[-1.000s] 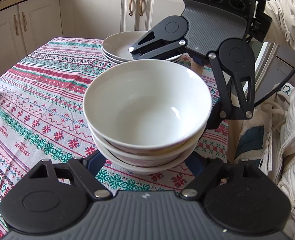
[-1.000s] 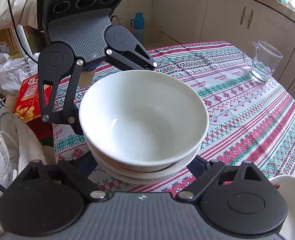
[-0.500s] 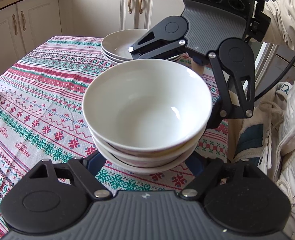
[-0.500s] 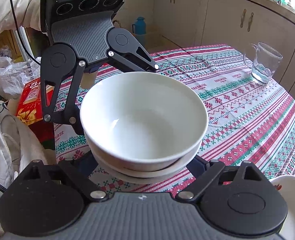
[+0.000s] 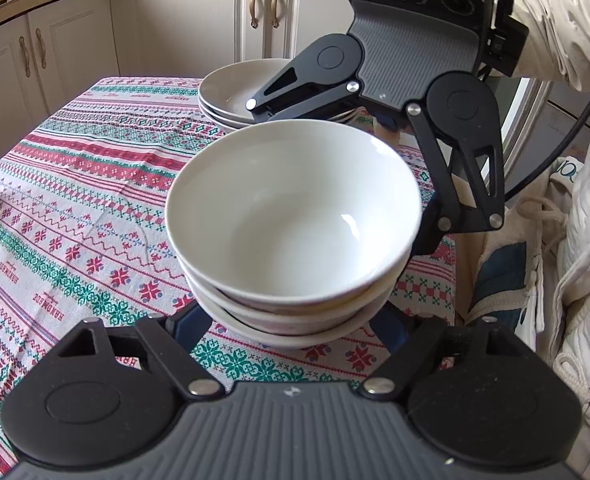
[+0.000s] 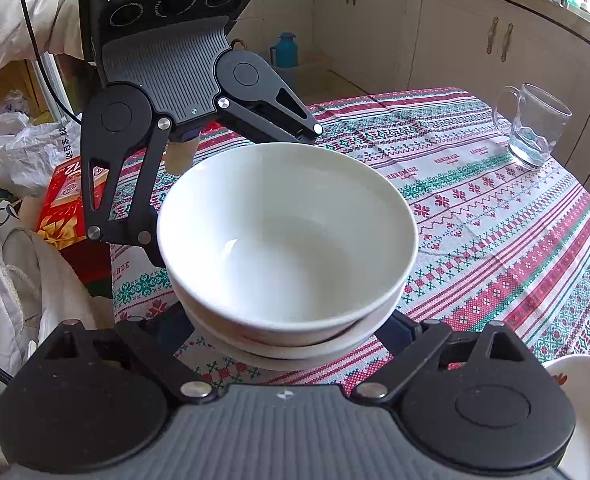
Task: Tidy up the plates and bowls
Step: 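Lift the bowl stack with both grippers toward the plate stack, then lower the bowl stack with both grippers onto the plate stack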
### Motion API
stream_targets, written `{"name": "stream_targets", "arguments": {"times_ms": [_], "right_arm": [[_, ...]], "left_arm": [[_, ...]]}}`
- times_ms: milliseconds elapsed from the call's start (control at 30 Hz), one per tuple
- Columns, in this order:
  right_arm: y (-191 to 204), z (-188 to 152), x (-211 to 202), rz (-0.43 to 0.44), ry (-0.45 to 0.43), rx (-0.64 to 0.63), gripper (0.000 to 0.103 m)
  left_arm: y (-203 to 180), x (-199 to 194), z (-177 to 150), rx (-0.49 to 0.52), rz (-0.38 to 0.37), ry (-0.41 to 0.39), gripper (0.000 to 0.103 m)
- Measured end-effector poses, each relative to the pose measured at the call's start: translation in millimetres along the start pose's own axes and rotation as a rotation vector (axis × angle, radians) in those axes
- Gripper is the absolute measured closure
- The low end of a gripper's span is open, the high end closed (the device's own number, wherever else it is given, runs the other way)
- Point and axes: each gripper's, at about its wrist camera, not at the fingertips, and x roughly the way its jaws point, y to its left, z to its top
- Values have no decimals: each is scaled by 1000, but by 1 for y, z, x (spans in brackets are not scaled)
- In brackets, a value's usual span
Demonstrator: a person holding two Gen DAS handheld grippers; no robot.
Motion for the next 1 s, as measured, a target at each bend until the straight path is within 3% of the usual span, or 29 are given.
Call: {"name": "stream_targets", "arguments": {"times_ms": [733,1000], "right_arm": [[1,2,-2,0,24,-1,8],[-2,7,-21,-10,5,-2,8]], "left_arm": [[-1,-1,3,-23,-13,8,19],[-6,-9,22,-28,11,-6,19]]}}
